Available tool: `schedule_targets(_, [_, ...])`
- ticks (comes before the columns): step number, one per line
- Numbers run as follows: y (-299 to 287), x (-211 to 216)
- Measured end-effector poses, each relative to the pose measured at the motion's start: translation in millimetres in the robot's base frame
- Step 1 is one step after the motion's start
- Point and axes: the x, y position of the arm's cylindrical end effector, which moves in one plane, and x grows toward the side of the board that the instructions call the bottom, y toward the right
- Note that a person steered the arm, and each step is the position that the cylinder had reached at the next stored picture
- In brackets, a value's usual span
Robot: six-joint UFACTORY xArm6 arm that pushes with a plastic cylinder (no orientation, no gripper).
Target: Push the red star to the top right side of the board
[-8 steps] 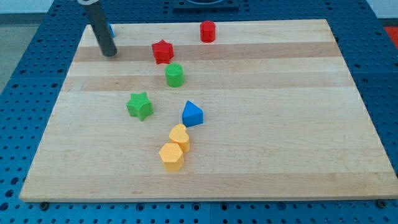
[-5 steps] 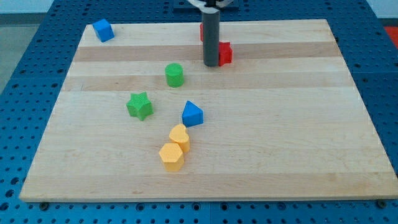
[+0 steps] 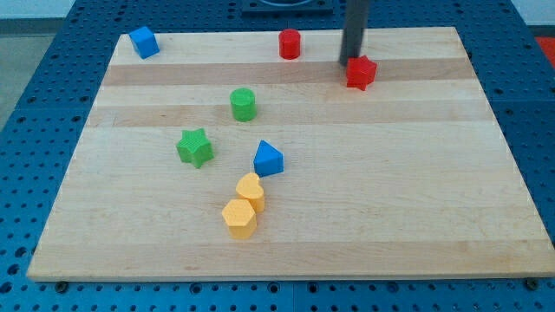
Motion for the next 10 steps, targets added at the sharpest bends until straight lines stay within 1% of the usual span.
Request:
schedule_targets(1, [-58,25])
schedule_targets(2, [-55,69])
schedule_targets(3, [4,77])
schedule_targets(4, [53,29])
schedule_targets(5, [88,9])
schedule_targets(6, [68,29])
schedule_targets(7, [4,29])
schedule_targets(8, [-32,2])
schedule_targets(9, [-9,-12])
schedule_targets(10, [56,-13])
